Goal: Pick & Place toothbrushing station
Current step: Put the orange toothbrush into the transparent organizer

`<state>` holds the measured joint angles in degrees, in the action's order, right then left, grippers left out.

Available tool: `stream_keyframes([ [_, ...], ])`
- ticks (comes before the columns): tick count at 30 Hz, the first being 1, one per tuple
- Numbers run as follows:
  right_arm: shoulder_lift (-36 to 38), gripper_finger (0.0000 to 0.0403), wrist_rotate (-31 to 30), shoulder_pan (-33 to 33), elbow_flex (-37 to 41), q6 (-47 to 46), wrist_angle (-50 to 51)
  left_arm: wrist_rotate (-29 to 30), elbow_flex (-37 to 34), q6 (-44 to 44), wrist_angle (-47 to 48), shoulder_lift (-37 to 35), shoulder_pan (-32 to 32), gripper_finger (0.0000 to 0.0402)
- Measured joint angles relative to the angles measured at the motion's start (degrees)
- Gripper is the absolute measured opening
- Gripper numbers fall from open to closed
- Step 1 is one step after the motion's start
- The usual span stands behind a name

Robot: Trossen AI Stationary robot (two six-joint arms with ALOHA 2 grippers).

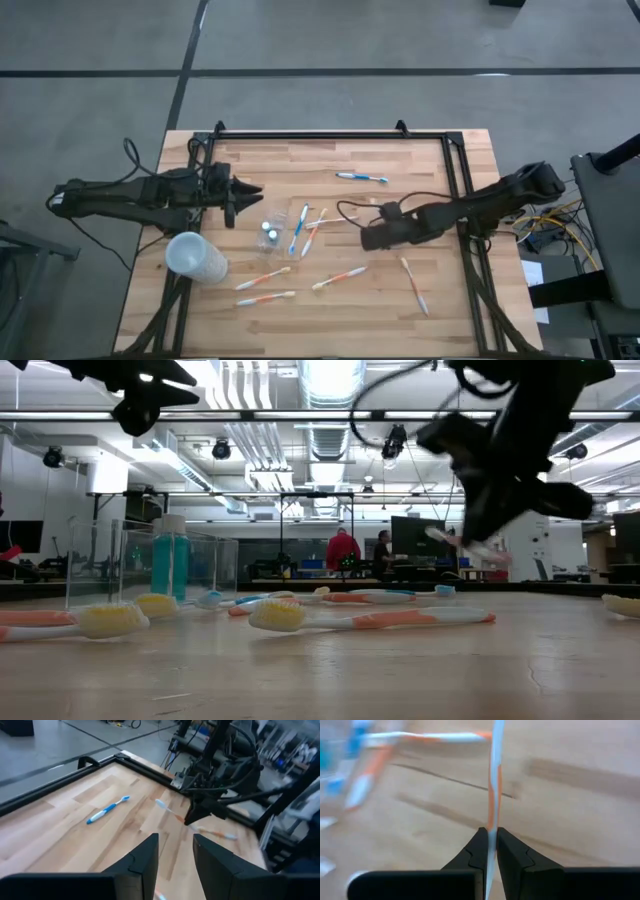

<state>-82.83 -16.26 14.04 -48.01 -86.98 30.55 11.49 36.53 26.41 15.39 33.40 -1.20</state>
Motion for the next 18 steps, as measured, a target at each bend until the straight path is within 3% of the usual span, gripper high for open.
stream_keyframes([
  [9, 4.8, 0.0022, -0.5, 0.0, -0.2, 35.0, -28.7, -2.6, 0.0, 2.8, -5.4, 3.9, 0.0, 0.0126],
  [13, 5.2, 0.0022, -0.5, 0.0, -0.2, 41.0, -37.0, -4.4, 0.1, 8.3, -5.8, 6.9, 0.0, 0.0126],
  [18, 5.1, 0.0022, -0.2, 0.0, -0.2, 41.6, -37.1, -6.3, 0.1, 9.4, -11.2, 9.9, 0.0, 0.0130],
])
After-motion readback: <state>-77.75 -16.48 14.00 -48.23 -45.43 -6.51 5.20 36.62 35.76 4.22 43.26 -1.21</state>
